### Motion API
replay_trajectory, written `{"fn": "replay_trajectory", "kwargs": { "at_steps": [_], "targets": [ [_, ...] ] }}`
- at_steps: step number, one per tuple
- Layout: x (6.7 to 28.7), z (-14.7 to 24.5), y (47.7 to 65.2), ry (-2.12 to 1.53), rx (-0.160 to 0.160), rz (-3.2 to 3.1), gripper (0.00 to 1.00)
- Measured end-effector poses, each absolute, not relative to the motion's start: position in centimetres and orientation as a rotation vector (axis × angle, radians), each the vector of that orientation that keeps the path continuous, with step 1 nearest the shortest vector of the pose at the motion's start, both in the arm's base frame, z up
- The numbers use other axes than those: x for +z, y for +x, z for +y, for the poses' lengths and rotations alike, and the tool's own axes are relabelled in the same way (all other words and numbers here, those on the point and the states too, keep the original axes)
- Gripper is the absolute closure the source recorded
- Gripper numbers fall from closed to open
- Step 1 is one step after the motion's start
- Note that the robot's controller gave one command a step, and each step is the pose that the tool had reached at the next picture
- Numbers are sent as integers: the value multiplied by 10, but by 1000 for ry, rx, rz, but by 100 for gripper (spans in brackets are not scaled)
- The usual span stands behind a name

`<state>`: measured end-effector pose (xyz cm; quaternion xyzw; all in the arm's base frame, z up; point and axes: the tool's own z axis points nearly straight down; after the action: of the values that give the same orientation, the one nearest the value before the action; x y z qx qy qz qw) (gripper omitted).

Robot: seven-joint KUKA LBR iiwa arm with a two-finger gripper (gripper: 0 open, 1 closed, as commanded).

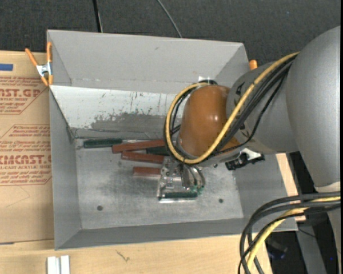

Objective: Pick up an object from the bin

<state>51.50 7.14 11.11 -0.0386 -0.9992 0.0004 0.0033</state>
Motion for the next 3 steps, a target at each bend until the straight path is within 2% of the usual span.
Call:
{"fn": "replay_trajectory", "kwargs": {
  "at_steps": [1,2,3],
  "targets": [
    [125,62,548,-98,0,-3141,0],
    [125,62,548,-98,0,-3141,0],
    [82,84,595,-30,-2,-3156,100]
  ]
}}
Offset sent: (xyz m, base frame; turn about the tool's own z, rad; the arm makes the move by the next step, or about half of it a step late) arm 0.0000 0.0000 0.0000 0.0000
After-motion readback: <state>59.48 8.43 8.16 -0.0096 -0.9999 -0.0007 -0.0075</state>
